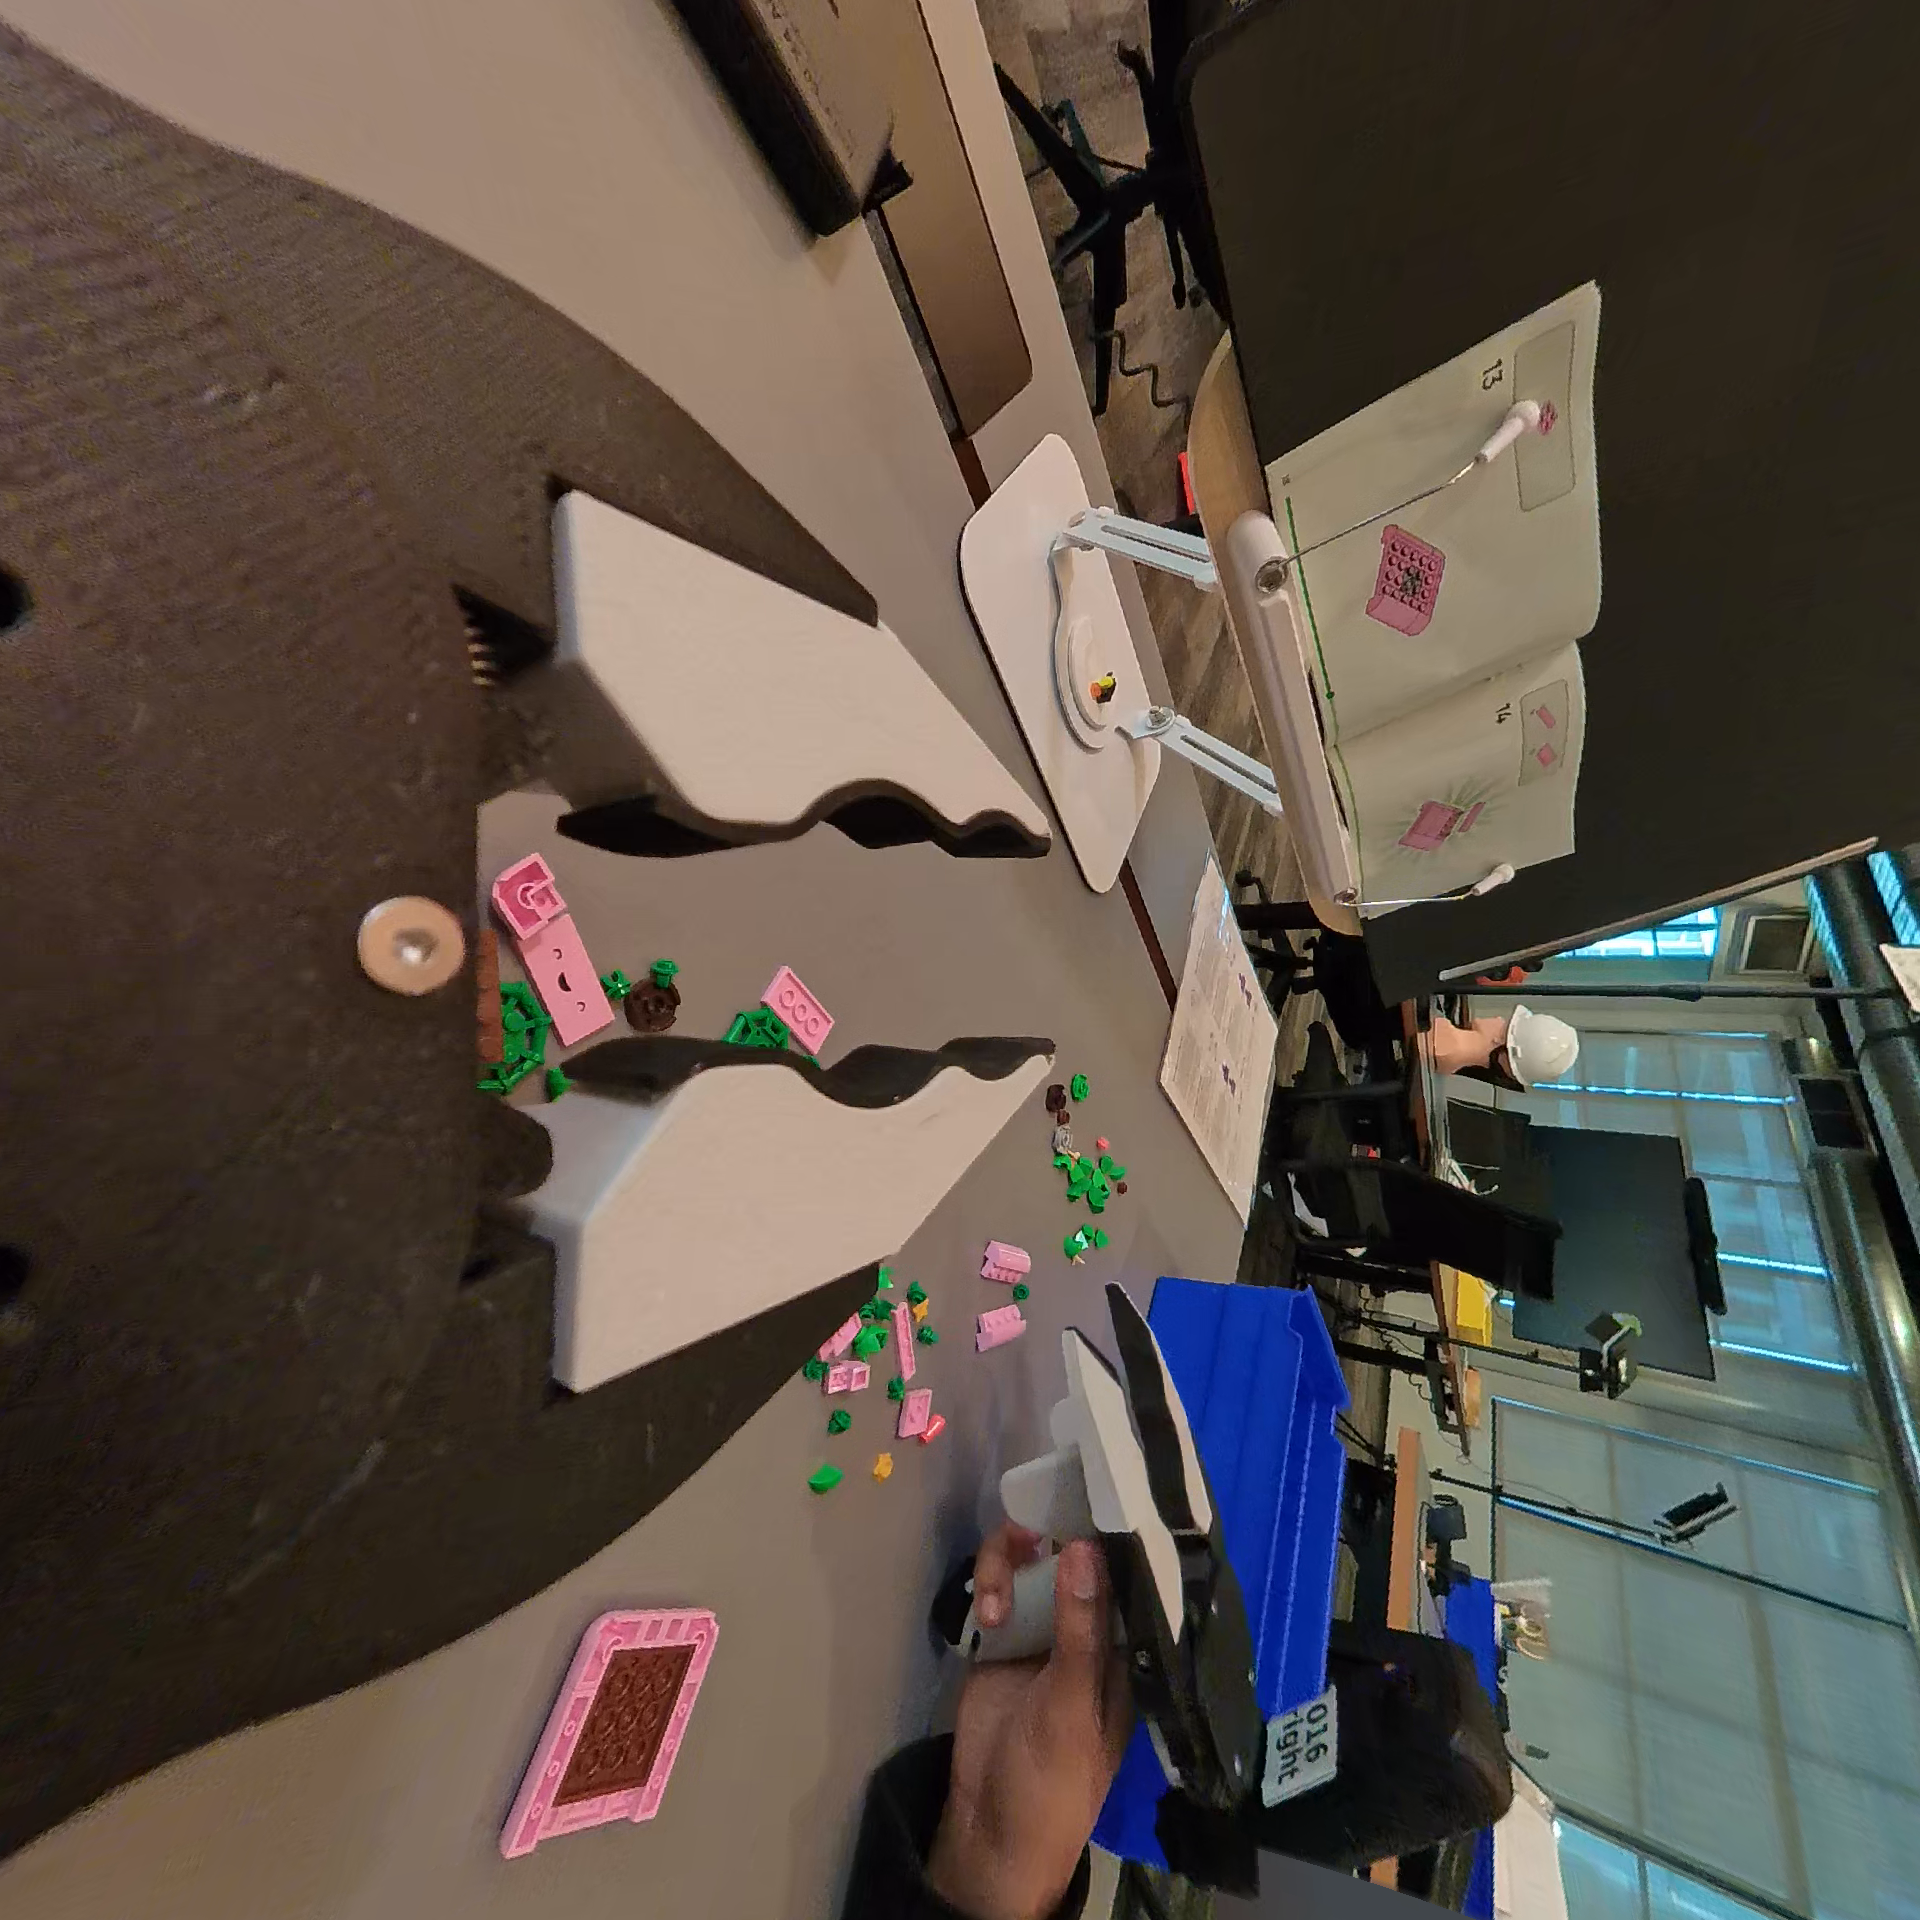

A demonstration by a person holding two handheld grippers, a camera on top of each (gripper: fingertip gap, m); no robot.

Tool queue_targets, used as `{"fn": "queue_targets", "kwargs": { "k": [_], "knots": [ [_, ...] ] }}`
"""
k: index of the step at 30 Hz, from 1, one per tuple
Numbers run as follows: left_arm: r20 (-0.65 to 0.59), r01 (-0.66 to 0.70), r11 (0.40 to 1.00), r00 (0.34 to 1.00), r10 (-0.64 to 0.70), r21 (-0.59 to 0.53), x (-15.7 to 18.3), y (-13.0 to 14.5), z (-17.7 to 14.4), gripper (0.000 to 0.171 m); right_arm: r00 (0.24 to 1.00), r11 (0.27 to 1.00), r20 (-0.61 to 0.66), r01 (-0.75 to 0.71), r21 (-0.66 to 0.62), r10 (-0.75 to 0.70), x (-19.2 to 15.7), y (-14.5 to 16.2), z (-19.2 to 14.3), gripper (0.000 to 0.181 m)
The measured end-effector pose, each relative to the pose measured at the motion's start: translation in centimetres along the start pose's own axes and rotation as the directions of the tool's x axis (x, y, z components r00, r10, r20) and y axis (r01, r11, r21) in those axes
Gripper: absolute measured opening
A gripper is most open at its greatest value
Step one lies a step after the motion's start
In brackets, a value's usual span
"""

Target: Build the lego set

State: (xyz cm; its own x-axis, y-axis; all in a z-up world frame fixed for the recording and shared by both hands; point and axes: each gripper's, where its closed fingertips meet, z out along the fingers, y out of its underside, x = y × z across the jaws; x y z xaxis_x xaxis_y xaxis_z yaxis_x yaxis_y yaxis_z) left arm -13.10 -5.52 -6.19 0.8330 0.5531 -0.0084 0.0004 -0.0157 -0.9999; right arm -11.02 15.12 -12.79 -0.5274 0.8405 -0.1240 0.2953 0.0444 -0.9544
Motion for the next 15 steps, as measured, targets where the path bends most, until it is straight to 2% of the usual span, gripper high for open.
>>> {"fn": "queue_targets", "kwargs": {
  "k": [6,15],
  "knots": [
    [-0.002,-0.007,1.000,1.000,0.007,-0.006,0.12,0.13,0.10,0.033,0.993,0.993,-0.031,0.115,-0.023,-0.116,-0.82,0.33,0.24,0.048],
    [-0.003,-0.005,1.000,1.000,0.005,-0.004,0.13,0.09,0.10,0.033,0.997,0.997,-0.025,0.071,-0.004,-0.071,-0.42,0.07,0.03,0.046]
  ]
}}
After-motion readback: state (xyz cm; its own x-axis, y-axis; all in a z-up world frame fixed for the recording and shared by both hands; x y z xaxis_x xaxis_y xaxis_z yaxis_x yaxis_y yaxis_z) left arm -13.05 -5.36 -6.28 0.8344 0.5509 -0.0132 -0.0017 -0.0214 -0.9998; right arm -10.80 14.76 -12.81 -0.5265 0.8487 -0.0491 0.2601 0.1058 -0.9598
